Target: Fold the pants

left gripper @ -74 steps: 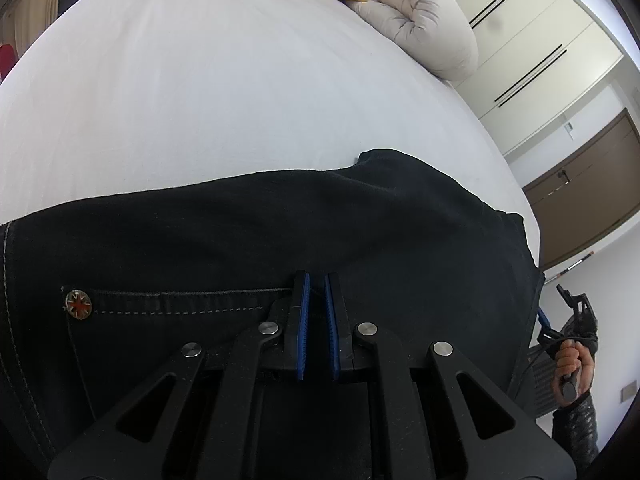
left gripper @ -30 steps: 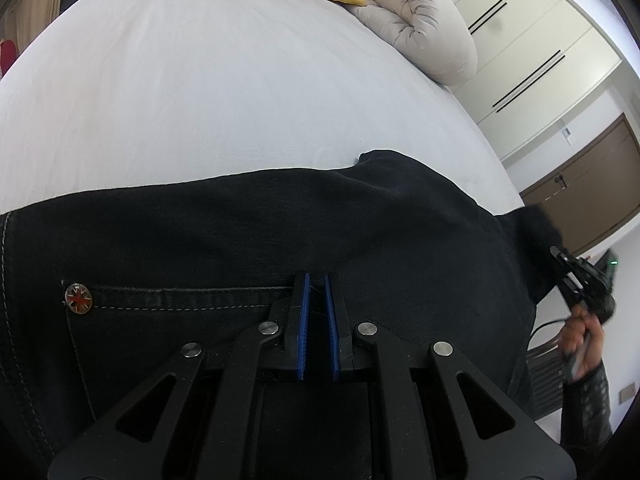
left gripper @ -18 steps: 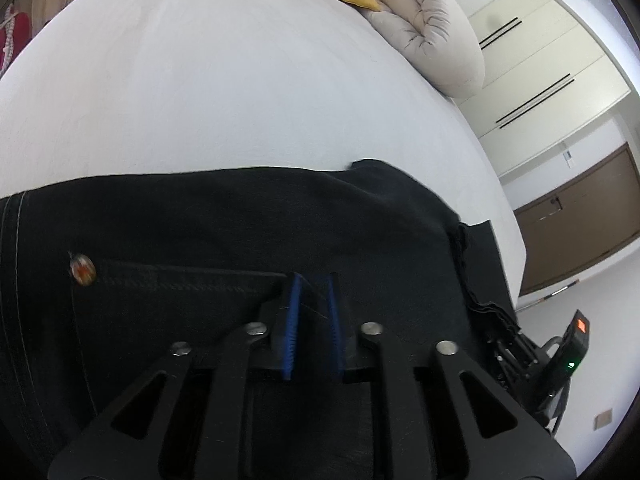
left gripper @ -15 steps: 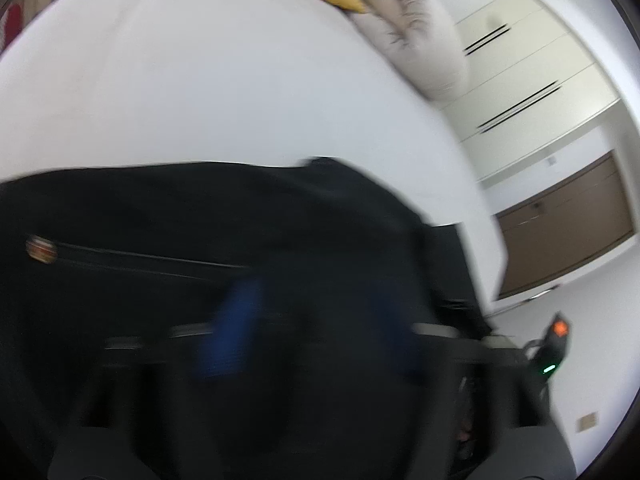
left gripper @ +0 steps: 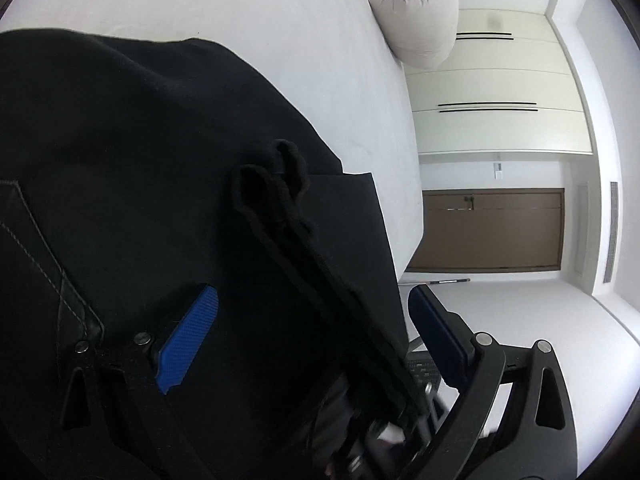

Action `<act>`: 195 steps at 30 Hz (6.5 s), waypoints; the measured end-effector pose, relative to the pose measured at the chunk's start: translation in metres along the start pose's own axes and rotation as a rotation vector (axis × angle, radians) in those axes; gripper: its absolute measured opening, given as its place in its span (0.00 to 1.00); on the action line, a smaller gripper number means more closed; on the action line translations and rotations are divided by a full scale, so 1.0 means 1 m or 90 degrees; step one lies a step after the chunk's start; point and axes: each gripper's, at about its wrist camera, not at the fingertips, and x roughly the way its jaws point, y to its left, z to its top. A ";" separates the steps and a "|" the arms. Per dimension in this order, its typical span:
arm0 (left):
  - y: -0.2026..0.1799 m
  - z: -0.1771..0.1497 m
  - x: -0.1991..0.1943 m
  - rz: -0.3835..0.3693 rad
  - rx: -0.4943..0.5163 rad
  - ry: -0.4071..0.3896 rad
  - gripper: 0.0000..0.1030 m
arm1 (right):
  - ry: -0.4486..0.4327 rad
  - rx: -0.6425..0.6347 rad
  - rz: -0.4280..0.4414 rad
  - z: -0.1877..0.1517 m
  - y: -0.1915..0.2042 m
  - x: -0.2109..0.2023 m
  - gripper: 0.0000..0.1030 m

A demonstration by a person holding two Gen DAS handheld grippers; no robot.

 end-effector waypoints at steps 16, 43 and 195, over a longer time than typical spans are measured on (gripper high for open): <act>0.026 -0.001 -0.047 0.103 0.064 -0.031 0.09 | -0.005 -0.120 0.055 0.006 0.076 -0.006 0.09; -0.026 -0.082 -0.006 0.332 0.319 -0.039 0.12 | 0.137 0.399 0.553 -0.010 -0.213 0.111 0.10; -0.145 -0.114 0.122 0.279 0.537 -0.095 0.16 | 0.279 0.446 0.563 -0.015 -0.223 0.158 0.16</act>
